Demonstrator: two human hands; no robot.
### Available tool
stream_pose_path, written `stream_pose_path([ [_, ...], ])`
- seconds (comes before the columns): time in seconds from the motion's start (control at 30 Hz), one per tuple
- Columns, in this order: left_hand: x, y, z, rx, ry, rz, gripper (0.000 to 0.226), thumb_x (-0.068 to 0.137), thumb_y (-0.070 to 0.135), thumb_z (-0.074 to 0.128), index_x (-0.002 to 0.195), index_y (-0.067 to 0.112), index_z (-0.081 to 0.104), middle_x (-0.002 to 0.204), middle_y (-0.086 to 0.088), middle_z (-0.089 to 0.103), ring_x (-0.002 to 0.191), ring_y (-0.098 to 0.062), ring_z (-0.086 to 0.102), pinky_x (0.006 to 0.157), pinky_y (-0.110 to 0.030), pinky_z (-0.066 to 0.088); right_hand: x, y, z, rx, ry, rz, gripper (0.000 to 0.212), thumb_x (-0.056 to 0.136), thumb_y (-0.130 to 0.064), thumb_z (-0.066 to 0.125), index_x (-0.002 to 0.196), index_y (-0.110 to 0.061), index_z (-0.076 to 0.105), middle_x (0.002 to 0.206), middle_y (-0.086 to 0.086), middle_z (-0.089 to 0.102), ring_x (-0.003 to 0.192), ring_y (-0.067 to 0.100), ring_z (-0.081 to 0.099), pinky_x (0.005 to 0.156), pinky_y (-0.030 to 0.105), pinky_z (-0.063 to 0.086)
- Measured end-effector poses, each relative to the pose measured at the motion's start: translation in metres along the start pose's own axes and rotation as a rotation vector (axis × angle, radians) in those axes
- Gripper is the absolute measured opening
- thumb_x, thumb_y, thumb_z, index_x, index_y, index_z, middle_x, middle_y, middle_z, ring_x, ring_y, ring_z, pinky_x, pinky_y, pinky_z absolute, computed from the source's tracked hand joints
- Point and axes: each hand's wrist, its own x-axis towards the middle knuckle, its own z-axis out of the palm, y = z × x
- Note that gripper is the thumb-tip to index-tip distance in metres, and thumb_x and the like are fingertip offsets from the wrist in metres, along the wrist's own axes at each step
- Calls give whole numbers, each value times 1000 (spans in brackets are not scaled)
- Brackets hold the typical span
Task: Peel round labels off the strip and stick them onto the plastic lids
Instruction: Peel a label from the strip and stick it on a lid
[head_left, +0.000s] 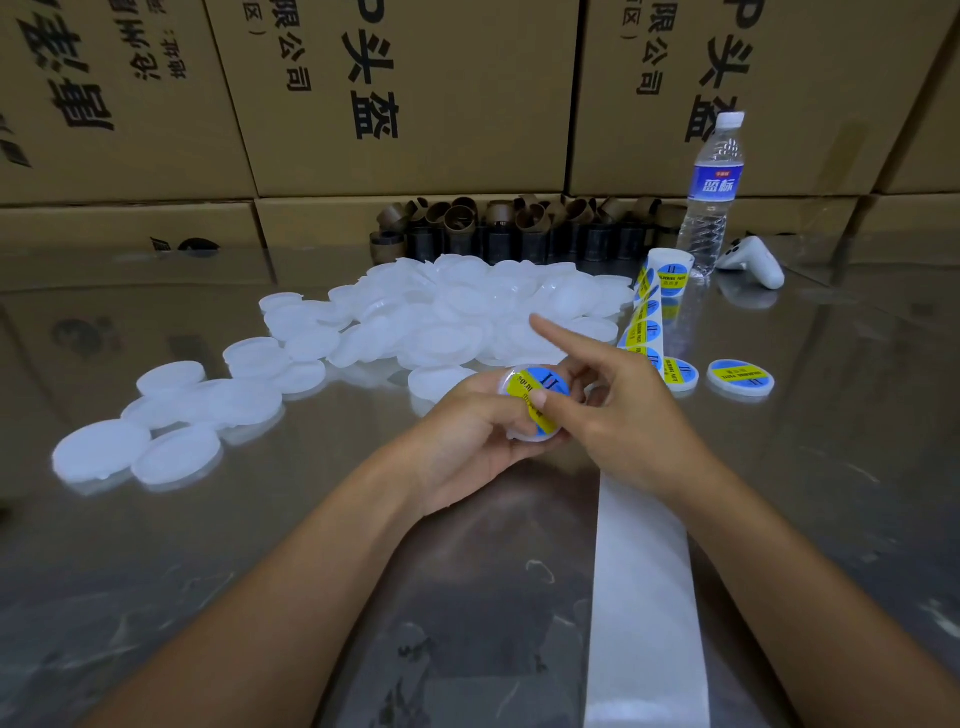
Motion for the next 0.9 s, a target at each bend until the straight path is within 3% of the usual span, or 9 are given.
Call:
stream_pose_path([
  [0.17,0,-2,1,22,73,18,39,85,-19,43,112,4,59,105,-13,68,102,-19,67,87,-27,55,2,1,-1,12,142,54,65,72,-12,79,122,-42,48,88,-5,51,57,3,48,58,16,43],
  [0.3,0,-2,1,9,116,52,25,93,-6,49,107,8,64,104,-10,70,97,-20,69,84,-28,57,3,-1,-1,38,154,68,27,81,-14,71,101,-30,63,76,-5,56,64,11,50,60,25,46],
  [0.4,-2,-2,1,50,124,74,23,91,0,54,106,12,67,105,-8,70,94,-19,70,80,-27,57,3,-3,-1,74,117,85,16,85,-13,67,94,-27,65,72,1,59,69,17,53,67,34,50],
  [0.53,-2,0,0,59,141,113,25,80,14,64,103,17,72,108,-7,71,98,-19,69,84,-27,56,2,-5,-2,138,115,102,11,84,-18,69,89,-27,65,73,14,63,64,13,57,63,24,49],
  [0.6,-2,1,1,59,130,118,25,79,27,62,99,21,75,108,-6,71,99,-18,68,83,-27,55,2,-5,-2,184,134,126,7,84,-21,69,84,-27,64,78,20,66,66,15,61,65,28,51],
  [0.77,-1,1,2,76,161,134,28,81,38,56,101,28,72,101,1,71,91,-16,68,74,-26,56,2,-5,-1,188,100,165,10,84,-25,68,80,-18,64,79,11,69,68,9,64,74,31,52],
  [0.9,-3,2,2,99,164,159,30,82,39,54,105,28,69,91,8,69,78,-9,66,61,-20,50,2,-6,-2,149,46,167,11,85,-21,68,76,-15,63,80,16,69,71,16,62,72,28,51],
])
